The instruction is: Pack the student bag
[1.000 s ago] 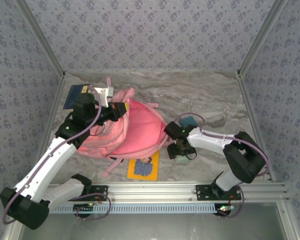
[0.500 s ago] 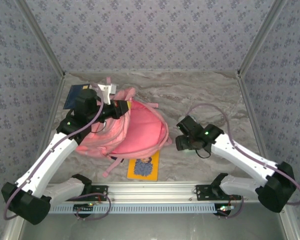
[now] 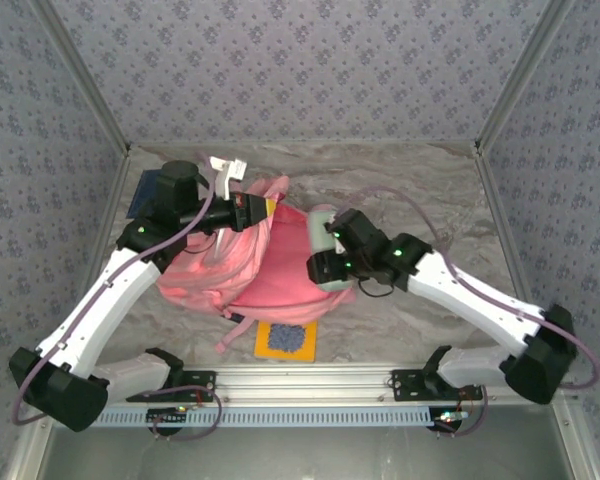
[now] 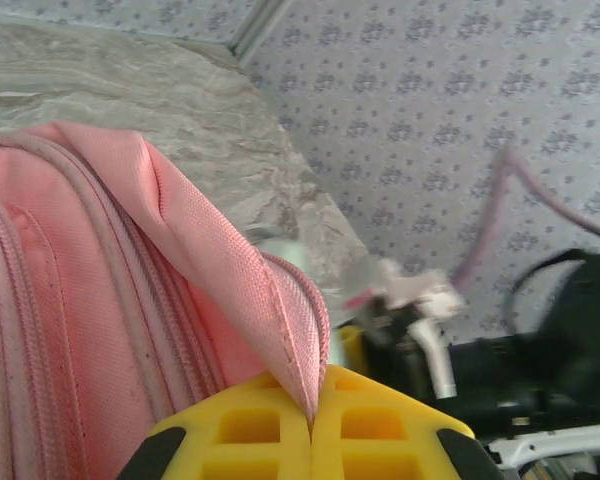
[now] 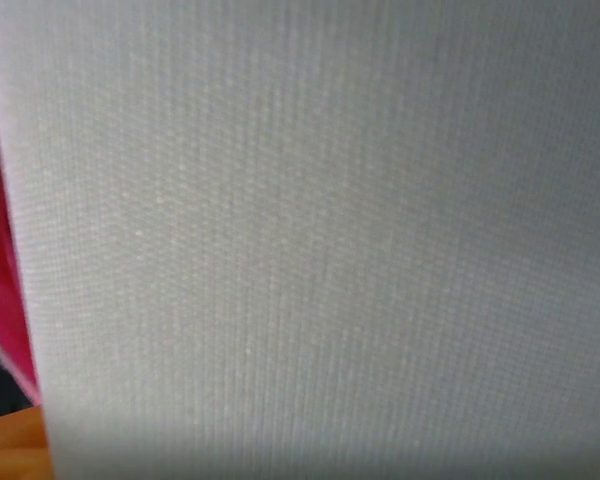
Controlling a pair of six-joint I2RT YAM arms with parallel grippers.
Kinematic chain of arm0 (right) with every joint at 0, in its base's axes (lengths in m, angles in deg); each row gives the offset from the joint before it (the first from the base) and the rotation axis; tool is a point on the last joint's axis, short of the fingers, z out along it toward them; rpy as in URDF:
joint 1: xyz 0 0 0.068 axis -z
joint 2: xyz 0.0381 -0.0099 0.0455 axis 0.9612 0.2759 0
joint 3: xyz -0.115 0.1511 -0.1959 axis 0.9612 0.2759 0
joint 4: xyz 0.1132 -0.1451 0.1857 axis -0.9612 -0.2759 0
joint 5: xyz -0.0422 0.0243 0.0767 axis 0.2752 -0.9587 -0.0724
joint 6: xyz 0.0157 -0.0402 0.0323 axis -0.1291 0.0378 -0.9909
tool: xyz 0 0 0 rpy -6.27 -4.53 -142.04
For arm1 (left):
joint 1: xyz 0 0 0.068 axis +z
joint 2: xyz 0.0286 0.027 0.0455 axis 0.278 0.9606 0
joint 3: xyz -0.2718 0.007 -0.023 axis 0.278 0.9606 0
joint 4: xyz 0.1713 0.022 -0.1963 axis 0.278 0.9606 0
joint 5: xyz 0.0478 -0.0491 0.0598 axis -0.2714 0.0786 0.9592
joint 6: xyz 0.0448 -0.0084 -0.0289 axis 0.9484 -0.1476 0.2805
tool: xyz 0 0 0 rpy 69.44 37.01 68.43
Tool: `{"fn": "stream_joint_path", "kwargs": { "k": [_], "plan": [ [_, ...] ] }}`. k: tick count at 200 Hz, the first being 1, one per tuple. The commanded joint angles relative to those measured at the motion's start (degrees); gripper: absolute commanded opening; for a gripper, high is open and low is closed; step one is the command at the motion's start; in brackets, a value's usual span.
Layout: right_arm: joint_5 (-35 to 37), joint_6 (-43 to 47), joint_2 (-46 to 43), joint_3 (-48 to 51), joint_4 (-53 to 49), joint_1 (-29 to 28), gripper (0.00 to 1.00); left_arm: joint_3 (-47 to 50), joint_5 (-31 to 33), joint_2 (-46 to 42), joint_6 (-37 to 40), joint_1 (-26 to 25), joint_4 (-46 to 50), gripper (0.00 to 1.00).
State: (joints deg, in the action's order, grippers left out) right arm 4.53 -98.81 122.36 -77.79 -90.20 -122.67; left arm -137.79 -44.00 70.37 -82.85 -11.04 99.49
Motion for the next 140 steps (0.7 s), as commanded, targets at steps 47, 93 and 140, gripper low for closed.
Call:
{"fn": "stream_joint_path", "kwargs": {
  "k": [47, 93, 140],
  "plan": [
    [-10.54, -10.83, 15.97, -7.41, 12.56, -2.42, 0.76, -4.78, -5.53, -3.9, -0.89, -0.93, -11.91, 0.0],
    [-11.66, -24.53, 26.59, -14.2, 18.05, -1.97, 0.79, -2.48, -5.39, -3.8, -3.13, -1.06, -15.59, 0.0],
    [-8.69, -27.64, 34.12, -21.2, 19.35, -1.68, 1.0, -2.83, -4.51, -4.53, -1.72, -1.05, -13.31, 0.0]
  ]
}}
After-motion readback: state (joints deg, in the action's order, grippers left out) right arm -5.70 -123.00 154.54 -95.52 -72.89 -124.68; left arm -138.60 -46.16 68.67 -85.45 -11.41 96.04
